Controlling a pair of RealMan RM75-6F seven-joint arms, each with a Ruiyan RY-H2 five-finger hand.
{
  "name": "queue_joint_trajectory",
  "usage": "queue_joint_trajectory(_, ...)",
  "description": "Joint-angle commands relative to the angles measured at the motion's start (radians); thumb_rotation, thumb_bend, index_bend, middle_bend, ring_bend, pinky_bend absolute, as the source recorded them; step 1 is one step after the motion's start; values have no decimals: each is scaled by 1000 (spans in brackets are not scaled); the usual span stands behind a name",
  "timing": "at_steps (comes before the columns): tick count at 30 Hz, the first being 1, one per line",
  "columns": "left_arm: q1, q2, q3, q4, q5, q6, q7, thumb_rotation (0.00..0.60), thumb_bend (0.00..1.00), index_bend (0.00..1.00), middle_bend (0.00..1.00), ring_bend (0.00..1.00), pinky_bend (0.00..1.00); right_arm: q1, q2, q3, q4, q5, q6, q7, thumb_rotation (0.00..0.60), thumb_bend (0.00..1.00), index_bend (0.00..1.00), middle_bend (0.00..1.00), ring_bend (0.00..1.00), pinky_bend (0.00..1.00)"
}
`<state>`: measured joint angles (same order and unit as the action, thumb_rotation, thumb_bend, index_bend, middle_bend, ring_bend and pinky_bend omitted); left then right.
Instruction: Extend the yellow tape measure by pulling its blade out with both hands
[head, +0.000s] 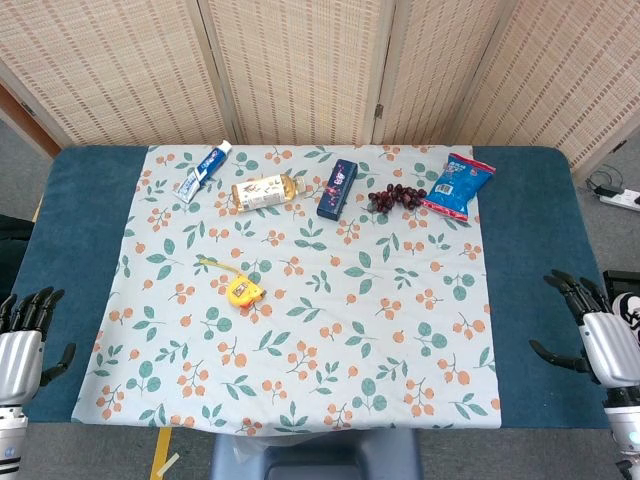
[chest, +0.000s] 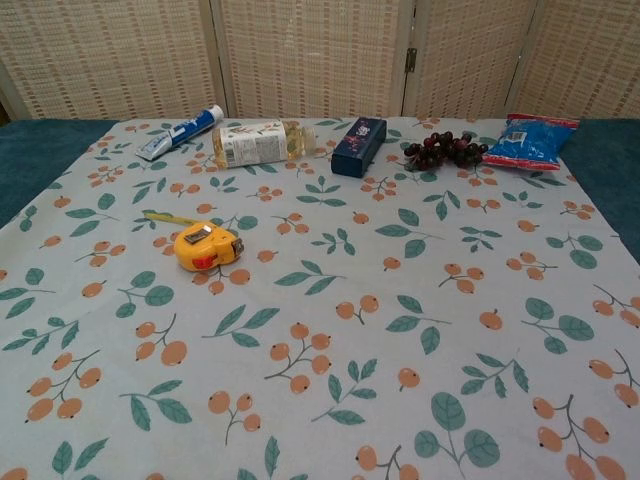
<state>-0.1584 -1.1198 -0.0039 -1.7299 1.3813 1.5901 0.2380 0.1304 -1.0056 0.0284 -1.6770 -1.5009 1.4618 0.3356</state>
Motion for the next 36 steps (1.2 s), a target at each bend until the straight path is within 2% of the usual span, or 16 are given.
queue_joint_trajectory(1,9,-11,-7,14,13,12,-4,600,400,135,143,129,0,-5,6,4,-8,-6,8,7,600,244,154,124,177,58)
queue_joint_trajectory(21,18,-18,-34,7,52,-28,-9,600,401,152,143,131,0,-38,-12,14,4,-26,44,-2,600,244,154,124,176,58)
queue_joint_trajectory(27,-66,-39,-61,32,83,-140,-5,600,401,163,143,130,0,-46,-11,17,-10,-27,51,-16,600,244,154,125,176,58)
queue_joint_trajectory(32,-191,-52,-80,98,104,-325,-52,600,400,165,143,118,0,-42,-2,20,-25,-28,39,-32,600,245,154,125,177,58)
queue_joint_trajectory(36,-301,-93,-97,201,140,-456,-118,600,399,166,143,107,0,-31,6,26,-40,-30,26,-46,600,244,154,125,178,58)
